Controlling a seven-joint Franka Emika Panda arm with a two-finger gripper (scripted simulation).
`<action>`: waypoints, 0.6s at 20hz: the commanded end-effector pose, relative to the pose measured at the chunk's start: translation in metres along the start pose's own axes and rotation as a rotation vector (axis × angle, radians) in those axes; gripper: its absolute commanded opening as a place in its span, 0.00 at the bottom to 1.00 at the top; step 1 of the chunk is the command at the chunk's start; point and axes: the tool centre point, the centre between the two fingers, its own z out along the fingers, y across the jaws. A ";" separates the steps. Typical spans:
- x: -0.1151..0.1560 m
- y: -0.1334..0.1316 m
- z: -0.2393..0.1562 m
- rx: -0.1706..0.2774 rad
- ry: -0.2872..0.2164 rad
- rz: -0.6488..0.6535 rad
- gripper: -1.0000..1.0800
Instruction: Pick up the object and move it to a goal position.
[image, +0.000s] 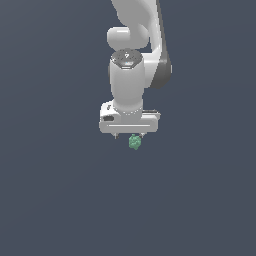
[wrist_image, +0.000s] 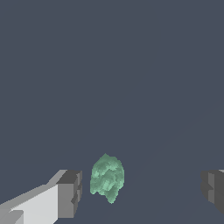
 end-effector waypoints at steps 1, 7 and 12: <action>-0.004 -0.002 0.006 -0.001 -0.004 -0.001 0.96; -0.024 -0.012 0.033 -0.009 -0.017 -0.007 0.96; -0.049 -0.022 0.060 -0.016 -0.031 -0.015 0.96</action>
